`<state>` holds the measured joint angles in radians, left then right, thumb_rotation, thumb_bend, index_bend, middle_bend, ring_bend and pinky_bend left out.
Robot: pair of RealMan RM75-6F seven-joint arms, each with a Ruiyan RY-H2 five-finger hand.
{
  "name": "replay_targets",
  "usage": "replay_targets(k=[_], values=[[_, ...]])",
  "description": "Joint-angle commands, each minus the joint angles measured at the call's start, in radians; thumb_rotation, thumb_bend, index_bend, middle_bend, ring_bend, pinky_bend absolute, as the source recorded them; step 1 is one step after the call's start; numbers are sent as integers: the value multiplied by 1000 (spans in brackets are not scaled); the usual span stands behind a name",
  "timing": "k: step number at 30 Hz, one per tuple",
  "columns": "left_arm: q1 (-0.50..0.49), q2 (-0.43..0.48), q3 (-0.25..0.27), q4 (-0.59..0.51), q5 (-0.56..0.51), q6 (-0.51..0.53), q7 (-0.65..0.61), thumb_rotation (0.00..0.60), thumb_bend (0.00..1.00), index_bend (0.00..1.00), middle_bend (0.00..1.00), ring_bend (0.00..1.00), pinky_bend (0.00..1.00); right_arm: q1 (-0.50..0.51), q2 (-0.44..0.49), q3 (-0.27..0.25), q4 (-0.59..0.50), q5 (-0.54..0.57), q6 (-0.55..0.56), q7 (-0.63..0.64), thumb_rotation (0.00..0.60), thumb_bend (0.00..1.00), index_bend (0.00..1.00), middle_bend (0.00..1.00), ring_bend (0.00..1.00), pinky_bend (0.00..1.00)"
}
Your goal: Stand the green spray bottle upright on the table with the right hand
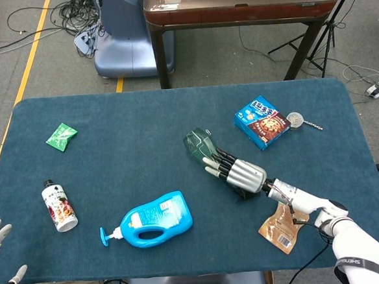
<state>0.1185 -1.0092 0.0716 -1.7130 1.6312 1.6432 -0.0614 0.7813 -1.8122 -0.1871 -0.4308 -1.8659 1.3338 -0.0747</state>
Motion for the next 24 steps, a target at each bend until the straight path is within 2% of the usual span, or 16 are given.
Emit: replay_targets(k=[1,8,14,20,22,24], values=[[2,1,1,2,-1,2,-4,600,255,96,0,0,0,15,-45,-12,33,-18,-13,-5,600,0,0,0,0,0],[9,0,3,15,-4,8,-23,600,255,96,0,0,0,45,-110,-3,48,-21,-8,-5,600,0,0,0,0,0],[9,-2,2,22,-6,8,-30,600,255,96,0,0,0,73,-144,32,22,3,-1,-13,600,0,0,0,0,0],[11,-4,2,29,-8,6,-38,600,255,97,0,0,0,86,-104,19,-19,3,-48,15,600,0,3,0,0,0],[10,-6,2,30,-7,6,-39,600,255,100,0,0,0,90,-90,19,-36,8,-67,12,600,0,30,0,0,0],[10,-6,2,31,-6,6,-38,600,255,109,0,0,0,93,-82,20,-52,11,-84,5,600,0,99,0,0,0]])
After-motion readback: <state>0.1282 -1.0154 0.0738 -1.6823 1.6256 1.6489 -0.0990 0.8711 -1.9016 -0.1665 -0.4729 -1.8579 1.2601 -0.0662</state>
